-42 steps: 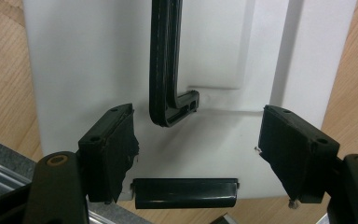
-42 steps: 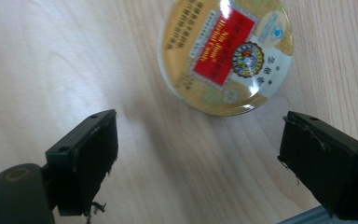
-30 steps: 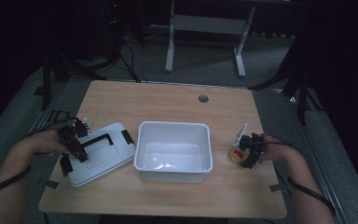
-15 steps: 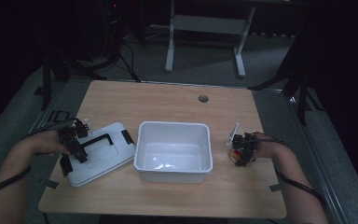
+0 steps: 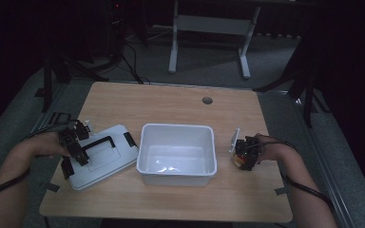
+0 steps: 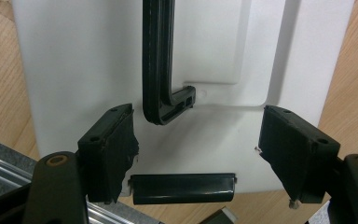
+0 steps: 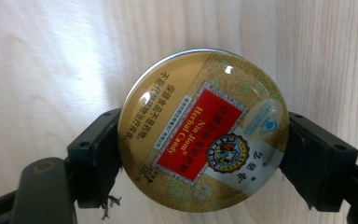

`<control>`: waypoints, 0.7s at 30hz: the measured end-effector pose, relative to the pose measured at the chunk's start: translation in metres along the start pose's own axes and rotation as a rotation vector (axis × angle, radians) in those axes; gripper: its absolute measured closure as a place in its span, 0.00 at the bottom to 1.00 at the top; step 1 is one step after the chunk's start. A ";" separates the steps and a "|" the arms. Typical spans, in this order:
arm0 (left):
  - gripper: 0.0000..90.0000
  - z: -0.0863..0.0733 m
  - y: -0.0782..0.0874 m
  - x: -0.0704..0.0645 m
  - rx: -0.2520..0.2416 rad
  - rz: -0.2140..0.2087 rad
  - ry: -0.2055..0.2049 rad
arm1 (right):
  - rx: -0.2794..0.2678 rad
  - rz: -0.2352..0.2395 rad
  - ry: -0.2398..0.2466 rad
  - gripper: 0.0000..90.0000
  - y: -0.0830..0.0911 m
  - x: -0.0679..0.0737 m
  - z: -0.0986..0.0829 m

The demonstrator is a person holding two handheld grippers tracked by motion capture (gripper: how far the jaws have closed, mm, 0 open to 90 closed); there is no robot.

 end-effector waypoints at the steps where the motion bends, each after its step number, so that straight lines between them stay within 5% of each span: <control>1: 0.30 0.000 0.000 0.000 0.002 -0.001 -0.001 | -0.001 -0.017 0.014 0.22 0.003 0.001 0.001; 11: 0.30 0.000 0.002 0.000 0.001 0.004 -0.007 | 0.030 -0.027 0.138 0.22 0.025 0.027 0.010; 21: 0.30 -0.001 0.004 -0.001 -0.001 0.006 -0.009 | 0.028 0.001 0.206 0.22 0.049 0.055 0.025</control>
Point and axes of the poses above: each handheld gripper's, and its own axes: y roughly backward along the jaws, z roughly out of its top, x roughly to its left, the point moved 8 cm from there along -y, roughly forward along the jaws, and after that the axes turned 7 degrees about y, right-handed, at the moved point
